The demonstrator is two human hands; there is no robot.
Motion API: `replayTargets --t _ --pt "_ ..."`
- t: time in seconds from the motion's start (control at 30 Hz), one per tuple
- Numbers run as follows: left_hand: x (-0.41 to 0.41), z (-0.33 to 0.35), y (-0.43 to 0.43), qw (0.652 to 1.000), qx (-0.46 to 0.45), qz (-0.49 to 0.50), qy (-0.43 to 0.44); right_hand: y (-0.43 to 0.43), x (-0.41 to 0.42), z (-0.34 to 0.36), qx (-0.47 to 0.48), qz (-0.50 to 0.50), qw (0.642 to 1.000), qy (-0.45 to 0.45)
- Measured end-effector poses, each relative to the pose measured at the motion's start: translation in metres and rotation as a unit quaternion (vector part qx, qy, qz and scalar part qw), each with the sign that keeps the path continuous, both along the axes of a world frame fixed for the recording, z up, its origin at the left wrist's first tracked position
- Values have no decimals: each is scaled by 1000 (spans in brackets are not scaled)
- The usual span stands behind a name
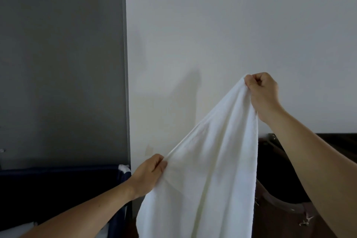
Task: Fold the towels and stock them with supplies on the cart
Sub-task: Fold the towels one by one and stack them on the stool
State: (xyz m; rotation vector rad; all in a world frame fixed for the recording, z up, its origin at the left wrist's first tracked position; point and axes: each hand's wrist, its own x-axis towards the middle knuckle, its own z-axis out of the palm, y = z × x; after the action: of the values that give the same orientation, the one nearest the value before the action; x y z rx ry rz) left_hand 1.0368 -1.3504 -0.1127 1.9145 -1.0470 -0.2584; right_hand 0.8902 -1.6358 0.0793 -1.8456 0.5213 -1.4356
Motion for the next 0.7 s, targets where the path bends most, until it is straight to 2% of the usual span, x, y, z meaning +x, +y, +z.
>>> replayTargets --t 0.07,0.13,0.23,0.4,0.47,0.53,0.63,0.7 --pt "0 -3 0 999 -4 11 -40 -3 -1 -1 -8 -12 1000 25" --pt "-2 -9 3 997 -8 -20 -80 -6 -2 -2 -17 -26 999 43" --pt "-8 -15 4 986 -23 -63 -154 -12 -1 -3 -6 -42 999 24" --pt "-4 -14 -1 981 -40 4 -189 -18 4 -7 -1 -54 998 9" --pt "-1 -14 -3 988 -64 27 -140 -20 4 -8 1 -57 998 5" --pt "2 -10 -5 993 -97 48 -38 -23 2 -8 11 -61 998 -5" --pt "4 -1 -6 989 -98 24 110 -28 -2 -9 12 -71 997 -4" --pt "6 2 -5 979 -100 7 175 -28 -5 -11 0 -78 997 5"
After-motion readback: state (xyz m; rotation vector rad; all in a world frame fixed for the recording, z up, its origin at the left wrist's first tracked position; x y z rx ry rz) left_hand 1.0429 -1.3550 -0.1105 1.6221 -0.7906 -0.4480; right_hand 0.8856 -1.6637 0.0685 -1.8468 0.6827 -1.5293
